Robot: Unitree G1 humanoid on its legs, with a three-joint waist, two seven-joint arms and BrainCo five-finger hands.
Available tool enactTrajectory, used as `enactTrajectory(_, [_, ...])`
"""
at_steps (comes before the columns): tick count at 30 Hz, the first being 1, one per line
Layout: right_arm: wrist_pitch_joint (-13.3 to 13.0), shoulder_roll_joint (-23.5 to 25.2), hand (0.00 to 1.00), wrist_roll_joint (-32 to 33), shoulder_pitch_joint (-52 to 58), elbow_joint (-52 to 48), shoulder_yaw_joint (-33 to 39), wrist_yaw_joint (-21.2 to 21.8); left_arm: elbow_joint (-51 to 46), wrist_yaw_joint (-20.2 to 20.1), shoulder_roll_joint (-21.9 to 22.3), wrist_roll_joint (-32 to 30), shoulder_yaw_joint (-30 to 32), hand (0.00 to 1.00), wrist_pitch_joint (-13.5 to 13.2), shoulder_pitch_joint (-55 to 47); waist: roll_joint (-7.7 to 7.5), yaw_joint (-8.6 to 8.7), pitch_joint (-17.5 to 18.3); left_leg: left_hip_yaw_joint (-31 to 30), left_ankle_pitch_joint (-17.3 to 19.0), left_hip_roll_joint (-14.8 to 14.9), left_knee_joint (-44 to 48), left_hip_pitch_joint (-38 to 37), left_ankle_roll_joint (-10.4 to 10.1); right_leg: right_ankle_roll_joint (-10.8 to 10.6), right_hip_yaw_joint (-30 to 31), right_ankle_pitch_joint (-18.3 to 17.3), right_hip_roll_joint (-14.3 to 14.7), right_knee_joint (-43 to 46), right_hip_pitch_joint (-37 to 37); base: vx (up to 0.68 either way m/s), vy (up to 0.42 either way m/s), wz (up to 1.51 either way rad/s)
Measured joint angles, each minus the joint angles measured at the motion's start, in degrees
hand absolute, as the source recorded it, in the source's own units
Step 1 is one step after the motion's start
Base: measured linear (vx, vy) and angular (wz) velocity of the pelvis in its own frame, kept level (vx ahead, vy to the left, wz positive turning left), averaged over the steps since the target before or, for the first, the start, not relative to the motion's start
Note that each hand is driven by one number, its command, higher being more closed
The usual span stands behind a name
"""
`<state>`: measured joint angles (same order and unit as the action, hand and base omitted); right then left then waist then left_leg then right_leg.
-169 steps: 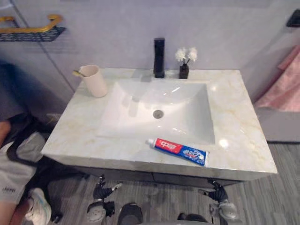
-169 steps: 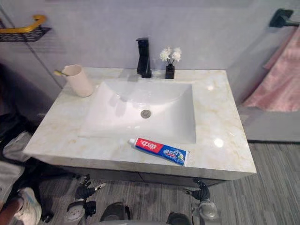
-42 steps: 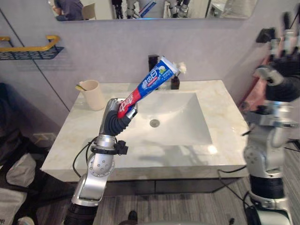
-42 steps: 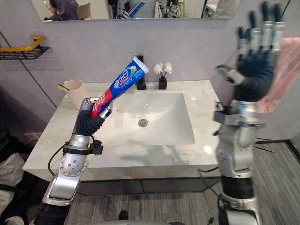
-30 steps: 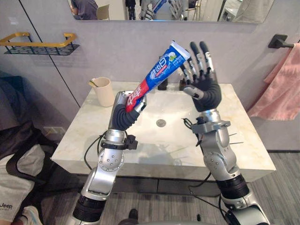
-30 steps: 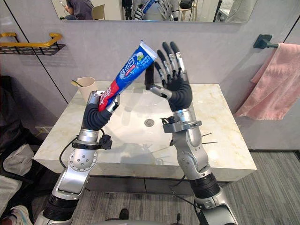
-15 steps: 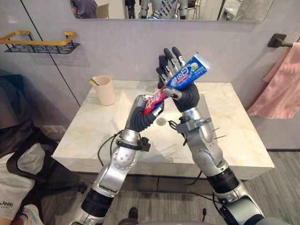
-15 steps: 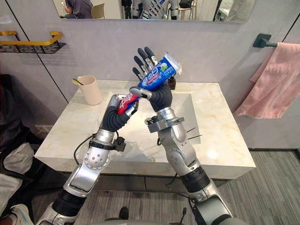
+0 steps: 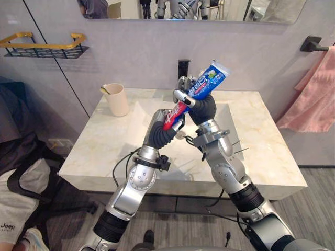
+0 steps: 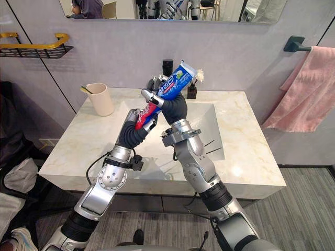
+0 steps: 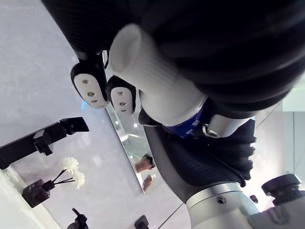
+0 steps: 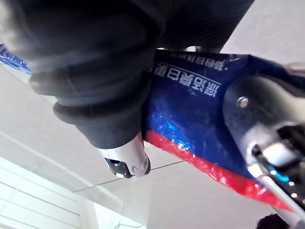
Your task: Organize washtable
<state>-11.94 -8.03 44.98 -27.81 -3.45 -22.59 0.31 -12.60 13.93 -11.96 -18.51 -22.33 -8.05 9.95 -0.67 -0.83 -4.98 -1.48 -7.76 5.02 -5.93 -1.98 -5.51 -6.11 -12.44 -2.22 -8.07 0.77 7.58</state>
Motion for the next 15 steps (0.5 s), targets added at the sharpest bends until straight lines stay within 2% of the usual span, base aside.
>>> enactTrajectory(1, [0.0, 0.2, 1.00, -0.1, 0.0, 0.0, 0.0, 0.0, 0.0, 0.0, 0.0, 0.0, 0.1, 0.00, 0.0, 0.0, 0.00, 0.06, 0.0, 0.0, 0.0, 0.0, 0.0, 0.0, 0.0, 0.0, 0.0, 0.0, 0.0, 0.0, 0.0, 0.00, 0.000, 0.00])
enactTrajectory(9, [0.8, 1.8, 1.00, -2.5, 0.0, -0.3, 1.2, 1.2, -3.4, 0.2, 0.1, -0.9, 4.7, 0.00, -0.7, -3.2, 0.03, 0.01, 0.0, 0.1, 0.0, 0.0, 0.0, -0.1, 0.0, 0.0, 0.0, 0.0, 0.0, 0.0, 0.1, 0.00, 0.000, 0.00])
enactTrajectory(14, [1.2, 3.3, 1.00, -3.8, 1.2, -2.4, 3.5, 1.2, -8.6, 0.2, 0.3, -3.9, 11.8, 0.00, -3.2, -7.8, 0.13, -0.15, -0.1, 0.0, 0.0, 0.0, 0.0, -0.1, 0.0, 0.0, -0.2, 0.0, 0.0, -0.2, 0.3, 0.00, 0.000, 0.01])
enactTrajectory(15, [1.1, 3.4, 1.00, -4.6, 2.1, -3.3, 6.7, 1.2, -10.2, 2.0, 1.3, -3.9, 16.5, 0.00, -3.6, -9.6, 0.12, -0.26, -0.1, -0.1, 0.0, 0.0, 0.0, 0.0, 0.0, -0.1, -0.4, 0.0, 0.0, -0.2, 0.4, 0.00, -0.003, 0.08])
